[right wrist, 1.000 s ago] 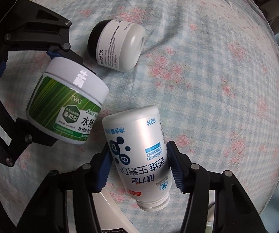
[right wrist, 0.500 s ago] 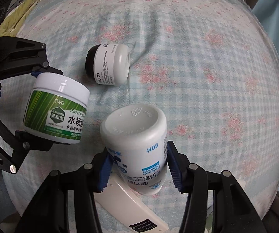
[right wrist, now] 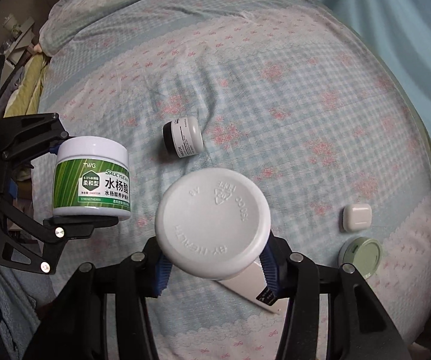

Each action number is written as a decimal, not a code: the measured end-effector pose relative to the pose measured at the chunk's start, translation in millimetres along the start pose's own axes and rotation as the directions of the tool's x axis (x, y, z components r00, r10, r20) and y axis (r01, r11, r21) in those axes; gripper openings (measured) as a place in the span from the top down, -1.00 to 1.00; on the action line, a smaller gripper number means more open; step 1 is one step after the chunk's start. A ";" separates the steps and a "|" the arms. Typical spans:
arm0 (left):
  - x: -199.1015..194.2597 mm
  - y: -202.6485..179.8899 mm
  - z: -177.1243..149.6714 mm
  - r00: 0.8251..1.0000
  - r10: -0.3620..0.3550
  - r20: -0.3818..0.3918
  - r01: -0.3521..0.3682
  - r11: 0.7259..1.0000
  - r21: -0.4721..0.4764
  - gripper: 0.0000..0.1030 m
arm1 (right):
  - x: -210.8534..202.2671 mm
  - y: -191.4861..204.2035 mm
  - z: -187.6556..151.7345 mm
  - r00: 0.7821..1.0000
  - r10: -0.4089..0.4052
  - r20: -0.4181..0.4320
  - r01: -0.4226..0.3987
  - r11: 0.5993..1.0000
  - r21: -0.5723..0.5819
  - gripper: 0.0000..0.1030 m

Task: Organize rigid objects
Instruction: 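Carry the green jar with the left tool while the right tool carries the bottle to the cardboard box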

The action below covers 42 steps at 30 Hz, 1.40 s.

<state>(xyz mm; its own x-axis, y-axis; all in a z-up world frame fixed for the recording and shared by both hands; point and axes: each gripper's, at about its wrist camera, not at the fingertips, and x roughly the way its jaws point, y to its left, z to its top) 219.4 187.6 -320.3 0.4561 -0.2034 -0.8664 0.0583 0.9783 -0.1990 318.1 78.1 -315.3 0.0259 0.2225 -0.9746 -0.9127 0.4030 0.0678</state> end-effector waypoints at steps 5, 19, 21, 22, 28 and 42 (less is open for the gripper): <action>-48.4 -35.6 15.6 0.999 -0.004 0.033 0.002 0.999 0.049 -0.09 | -64.0 3.2 -38.6 0.997 -0.006 0.072 -0.002 0.994 0.107 0.10; -117.4 -180.1 51.1 0.993 -0.096 0.072 0.083 0.983 0.167 -0.09 | -216.3 -16.4 -180.1 0.971 -0.139 0.195 0.080 0.956 0.281 0.10; -118.1 -204.0 55.5 0.991 -0.110 0.073 0.095 0.978 0.184 -0.08 | -227.1 -23.7 -203.8 0.969 -0.149 0.198 0.084 0.949 0.304 0.10; -118.2 -216.6 57.7 0.990 -0.117 0.075 0.100 0.976 0.194 -0.08 | -230.8 -27.0 -215.1 0.968 -0.153 0.198 0.085 0.945 0.315 0.10; -107.7 -294.1 67.4 0.985 -0.165 0.053 0.146 0.954 0.262 -0.08 | -248.7 -47.6 -287.1 0.969 -0.181 0.170 0.108 0.923 0.370 0.10; -18.9 -430.4 62.1 0.968 -0.229 -0.102 0.250 0.886 0.389 -0.07 | -239.2 -112.4 -449.4 0.978 -0.184 0.095 0.088 0.784 0.614 0.10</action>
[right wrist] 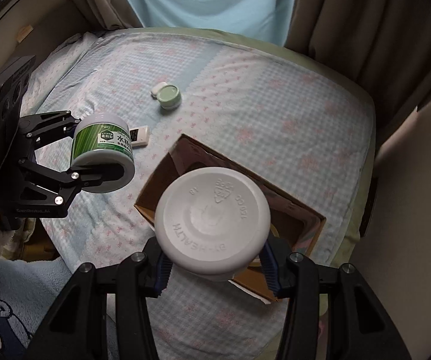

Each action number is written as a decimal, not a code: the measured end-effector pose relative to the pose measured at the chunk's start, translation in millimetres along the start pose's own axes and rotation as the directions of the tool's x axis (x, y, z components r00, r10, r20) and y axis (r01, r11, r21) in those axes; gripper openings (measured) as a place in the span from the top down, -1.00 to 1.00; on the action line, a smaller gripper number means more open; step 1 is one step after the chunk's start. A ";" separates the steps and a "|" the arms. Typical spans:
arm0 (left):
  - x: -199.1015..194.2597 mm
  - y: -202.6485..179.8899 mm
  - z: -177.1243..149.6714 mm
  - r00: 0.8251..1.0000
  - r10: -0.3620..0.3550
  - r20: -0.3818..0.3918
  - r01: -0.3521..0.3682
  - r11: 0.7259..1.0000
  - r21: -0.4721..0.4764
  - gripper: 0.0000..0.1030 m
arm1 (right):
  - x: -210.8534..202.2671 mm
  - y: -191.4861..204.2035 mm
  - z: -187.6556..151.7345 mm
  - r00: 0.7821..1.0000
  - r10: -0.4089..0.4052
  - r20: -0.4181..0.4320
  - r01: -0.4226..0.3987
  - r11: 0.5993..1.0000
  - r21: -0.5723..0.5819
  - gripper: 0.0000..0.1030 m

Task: Organize rigid objects
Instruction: 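Carry the green jar with the left tool while the right tool carries the bottle to the cardboard box, then release the green jar with the left tool while the right tool releases the bottle into the box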

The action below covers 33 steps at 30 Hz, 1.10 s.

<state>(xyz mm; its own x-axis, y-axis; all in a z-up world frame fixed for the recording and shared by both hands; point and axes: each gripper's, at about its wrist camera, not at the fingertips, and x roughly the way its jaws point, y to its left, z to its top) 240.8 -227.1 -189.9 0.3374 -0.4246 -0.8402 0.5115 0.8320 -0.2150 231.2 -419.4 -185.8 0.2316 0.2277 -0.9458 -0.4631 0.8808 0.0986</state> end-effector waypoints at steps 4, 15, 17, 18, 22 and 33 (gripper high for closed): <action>36.8 -18.4 2.4 0.999 -0.017 -0.050 0.019 0.999 0.030 -0.07 | 19.8 -31.3 -21.7 0.999 -0.009 -0.037 0.012 0.998 0.066 0.10; 150.9 -42.3 -8.5 0.981 -0.033 -0.189 0.054 0.993 0.109 -0.06 | 100.0 -83.1 -67.0 0.991 0.009 -0.133 0.018 0.980 0.198 0.10; 165.9 -45.3 -11.5 0.977 -0.030 -0.209 0.057 0.991 0.124 -0.06 | 110.8 -88.6 -71.3 0.989 0.013 -0.148 0.019 0.977 0.210 0.10; 172.0 -47.2 -12.6 0.975 -0.027 -0.218 0.057 0.990 0.132 -0.06 | 114.3 -89.9 -72.4 0.988 0.014 -0.156 0.020 0.976 0.215 0.10; 189.1 -54.9 -16.2 0.969 0.003 -0.247 0.040 0.984 0.171 -0.07 | 129.7 -99.4 -73.2 0.978 0.049 -0.203 0.002 0.970 0.242 0.08; 174.0 -63.4 -27.0 0.980 0.085 -0.181 -0.031 0.959 0.283 -1.00 | 111.6 -113.0 -73.8 1.000 0.012 -0.011 -0.007 0.925 0.381 -1.00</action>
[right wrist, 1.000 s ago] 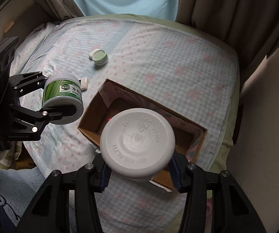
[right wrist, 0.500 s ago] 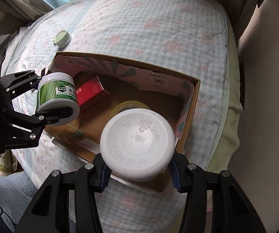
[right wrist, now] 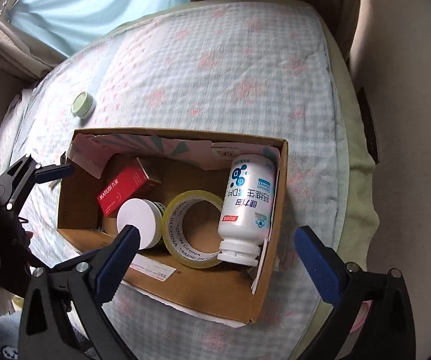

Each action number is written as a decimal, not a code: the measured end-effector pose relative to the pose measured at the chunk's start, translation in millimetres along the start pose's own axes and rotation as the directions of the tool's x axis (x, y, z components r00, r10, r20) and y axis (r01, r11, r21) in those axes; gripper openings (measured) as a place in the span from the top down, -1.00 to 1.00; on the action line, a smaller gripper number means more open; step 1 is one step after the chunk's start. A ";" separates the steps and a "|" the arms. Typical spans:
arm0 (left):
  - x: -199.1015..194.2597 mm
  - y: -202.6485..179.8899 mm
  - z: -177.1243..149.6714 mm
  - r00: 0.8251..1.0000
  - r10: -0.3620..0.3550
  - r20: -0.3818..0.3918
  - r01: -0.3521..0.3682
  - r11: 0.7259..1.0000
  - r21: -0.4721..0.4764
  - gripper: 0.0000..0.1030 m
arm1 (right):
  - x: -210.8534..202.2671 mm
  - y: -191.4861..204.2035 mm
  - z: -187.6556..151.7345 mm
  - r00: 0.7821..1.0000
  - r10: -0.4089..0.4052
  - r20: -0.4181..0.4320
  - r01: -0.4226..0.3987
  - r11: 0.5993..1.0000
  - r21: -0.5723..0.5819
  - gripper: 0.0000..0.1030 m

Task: Organize rigid objects
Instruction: 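Release the green jar with the left tool while the right tool releases the bottle into the box, then withdraw both tools from the cardboard box toward the remaining items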

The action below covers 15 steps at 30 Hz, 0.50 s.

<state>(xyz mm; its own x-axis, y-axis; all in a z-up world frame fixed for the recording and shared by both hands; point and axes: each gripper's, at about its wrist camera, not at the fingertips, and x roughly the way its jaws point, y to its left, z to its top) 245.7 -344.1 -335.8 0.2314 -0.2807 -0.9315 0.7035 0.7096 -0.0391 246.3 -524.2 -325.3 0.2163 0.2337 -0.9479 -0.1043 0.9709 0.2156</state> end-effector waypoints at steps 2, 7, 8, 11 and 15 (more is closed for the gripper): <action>-2.2 5.2 -4.8 1.000 -0.003 0.004 0.003 1.000 -0.024 -1.00 | 0.4 1.7 -2.5 1.000 0.000 -0.004 0.000 1.000 0.002 -1.00; -15.0 11.5 -11.6 1.000 0.001 0.009 -0.001 0.997 -0.072 -1.00 | -4.3 8.9 -8.9 1.000 0.002 0.005 -0.002 1.000 -0.008 -1.00; -21.8 11.0 -13.5 1.000 0.003 0.009 -0.002 0.997 -0.077 -1.00 | -6.2 10.4 -10.5 1.000 0.004 0.008 -0.004 1.000 -0.011 -1.00; -32.8 10.4 -16.4 1.000 0.011 0.014 -0.010 0.996 -0.089 -1.00 | -10.4 16.3 -12.6 1.000 -0.003 0.012 0.003 1.000 -0.021 -1.00; -50.0 11.3 -19.7 0.999 0.030 0.027 -0.027 0.995 -0.098 -1.00 | -21.5 24.9 -13.9 0.999 -0.023 0.022 0.023 1.000 -0.021 -1.00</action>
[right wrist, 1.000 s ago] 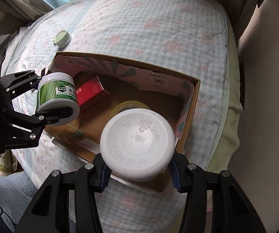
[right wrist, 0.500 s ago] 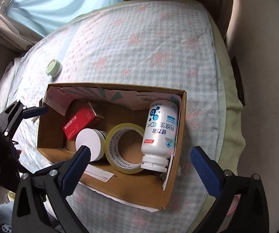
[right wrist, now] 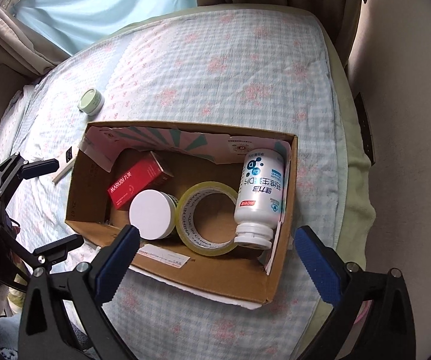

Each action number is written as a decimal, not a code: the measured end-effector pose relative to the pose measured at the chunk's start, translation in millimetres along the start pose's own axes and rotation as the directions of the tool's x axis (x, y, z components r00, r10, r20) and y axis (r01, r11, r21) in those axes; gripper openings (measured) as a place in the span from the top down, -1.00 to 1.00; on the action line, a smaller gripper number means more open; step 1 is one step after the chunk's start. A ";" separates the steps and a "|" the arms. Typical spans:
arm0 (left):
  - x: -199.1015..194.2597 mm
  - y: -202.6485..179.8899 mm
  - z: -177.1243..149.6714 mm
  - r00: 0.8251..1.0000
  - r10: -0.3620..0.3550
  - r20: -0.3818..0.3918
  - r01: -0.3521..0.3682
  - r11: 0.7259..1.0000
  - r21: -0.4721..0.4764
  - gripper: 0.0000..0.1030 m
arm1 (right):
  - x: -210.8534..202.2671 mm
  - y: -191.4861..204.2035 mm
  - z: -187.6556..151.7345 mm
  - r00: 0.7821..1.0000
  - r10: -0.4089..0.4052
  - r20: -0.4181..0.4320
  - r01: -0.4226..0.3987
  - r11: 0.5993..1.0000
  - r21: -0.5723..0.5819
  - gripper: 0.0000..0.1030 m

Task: Organize rigid objects
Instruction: 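Withdraw both tools from the cardboard box toward the remaining items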

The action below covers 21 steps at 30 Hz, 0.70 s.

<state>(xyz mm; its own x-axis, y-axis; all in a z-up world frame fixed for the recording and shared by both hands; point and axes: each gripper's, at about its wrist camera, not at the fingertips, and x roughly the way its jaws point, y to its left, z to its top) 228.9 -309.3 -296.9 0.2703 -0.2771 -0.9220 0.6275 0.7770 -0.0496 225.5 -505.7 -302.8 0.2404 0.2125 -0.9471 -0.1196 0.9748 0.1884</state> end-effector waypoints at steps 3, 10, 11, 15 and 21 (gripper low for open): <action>-20.5 5.8 -4.0 1.000 0.022 0.015 -0.021 0.999 -0.025 -1.00 | -15.0 8.4 -0.4 1.000 0.004 0.016 -0.004 1.000 0.002 -1.00; -75.2 27.6 -22.0 0.995 0.075 0.068 -0.066 0.991 -0.120 -1.00 | -52.0 44.9 0.4 0.998 -0.020 0.063 0.024 0.998 -0.058 -1.00; -85.9 30.4 -25.6 0.992 0.098 0.079 -0.087 0.988 -0.130 -1.00 | -56.6 52.0 0.9 0.998 -0.031 0.059 0.035 0.997 -0.069 -1.00; -128.7 44.4 -40.5 0.979 0.170 0.116 -0.149 0.974 -0.170 -1.00 | -76.1 80.2 2.7 0.993 -0.041 0.109 0.053 0.993 -0.110 -1.00; -178.6 81.6 -74.3 0.966 0.229 0.121 -0.191 0.946 -0.263 -1.00 | -94.3 154.0 6.3 0.970 -0.120 0.211 0.179 0.940 -0.290 -1.00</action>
<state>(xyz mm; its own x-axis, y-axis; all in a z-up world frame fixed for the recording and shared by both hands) 177.6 -154.4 -164.8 0.4932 -0.1586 -0.8553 0.3495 0.9365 0.0279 190.5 -375.2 -182.9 0.4511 0.1034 -0.8865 -0.3484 0.9349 -0.0682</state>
